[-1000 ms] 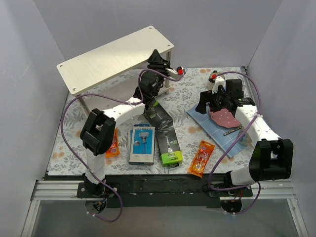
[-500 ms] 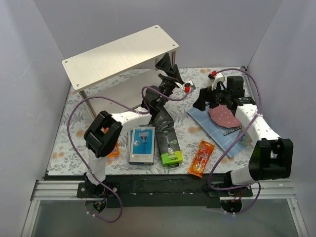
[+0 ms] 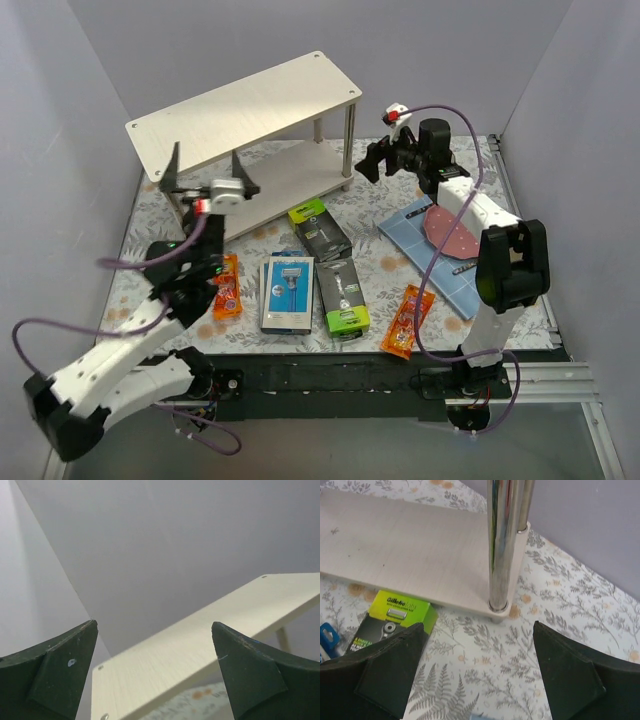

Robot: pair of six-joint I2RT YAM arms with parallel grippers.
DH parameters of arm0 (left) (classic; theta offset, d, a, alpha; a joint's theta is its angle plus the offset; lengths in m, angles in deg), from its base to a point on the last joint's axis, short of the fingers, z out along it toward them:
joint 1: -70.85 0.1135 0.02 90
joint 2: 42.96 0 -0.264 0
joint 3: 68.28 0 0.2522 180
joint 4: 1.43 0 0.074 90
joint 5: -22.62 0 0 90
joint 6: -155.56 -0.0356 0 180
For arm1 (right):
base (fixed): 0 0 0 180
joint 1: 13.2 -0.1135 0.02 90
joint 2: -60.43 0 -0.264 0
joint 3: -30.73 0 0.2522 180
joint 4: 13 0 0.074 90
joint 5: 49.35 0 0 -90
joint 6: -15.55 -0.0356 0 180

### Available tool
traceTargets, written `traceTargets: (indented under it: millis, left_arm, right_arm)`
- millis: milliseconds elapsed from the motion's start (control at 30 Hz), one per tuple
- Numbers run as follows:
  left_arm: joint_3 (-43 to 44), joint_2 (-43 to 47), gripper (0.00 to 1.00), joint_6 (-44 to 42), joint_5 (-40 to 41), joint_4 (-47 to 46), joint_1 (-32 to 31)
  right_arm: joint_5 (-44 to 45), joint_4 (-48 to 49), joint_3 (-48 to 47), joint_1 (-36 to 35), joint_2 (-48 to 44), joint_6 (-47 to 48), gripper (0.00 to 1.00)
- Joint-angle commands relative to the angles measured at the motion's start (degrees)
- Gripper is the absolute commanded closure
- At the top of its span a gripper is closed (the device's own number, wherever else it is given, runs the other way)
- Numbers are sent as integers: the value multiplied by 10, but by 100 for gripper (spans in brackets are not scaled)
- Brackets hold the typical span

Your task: Place and organize the shaving razors onto the shelf

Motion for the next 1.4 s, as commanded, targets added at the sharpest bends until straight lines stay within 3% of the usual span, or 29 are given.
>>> traceTargets:
  millis: [0,33,133,233,300,367,467,500,567,600,800,900,1000,1167,1367]
  left_arm:
    - [-14,151,2,264,52,380,16]
    - [-19,175,2,300,56,454,53]
    - [-62,237,2,336,78,517,118]
    - [-65,272,2,389,23,637,120]
    - [-73,283,2,422,21,666,121]
    - [-100,282,4,421,46,654,122]
    - [-127,289,7,424,71,628,124]
    - [-133,290,7,427,73,620,127]
    - [-158,289,7,426,89,607,138]
    - [-164,287,7,427,100,596,155]
    - [-181,233,7,449,73,566,214]
    - [-179,189,8,442,39,516,238]
    - [-180,134,25,432,5,478,263]
    - [-221,95,30,396,-4,376,272]
    - [-231,33,32,360,-1,259,296]
  right_arm:
    - [29,52,-85,-19,54,16,4]
    - [32,52,-94,-24,63,15,3]
    - [54,61,-129,-41,95,22,3]
    - [70,78,-156,-51,124,25,3]
    - [79,71,-174,-57,144,32,4]
    - [89,56,-213,-61,166,44,7]
    - [88,35,-241,-61,181,56,20]
    - [85,34,-244,-62,181,58,30]
    - [71,33,-252,-62,184,61,38]
    - [68,32,-253,-61,183,62,47]
    - [108,24,-241,-57,168,73,73]
    - [121,16,-230,-41,152,76,77]
    - [112,9,-210,-14,132,75,83]
    - [78,2,-164,28,89,75,91]
    - [74,8,-85,44,33,74,92]
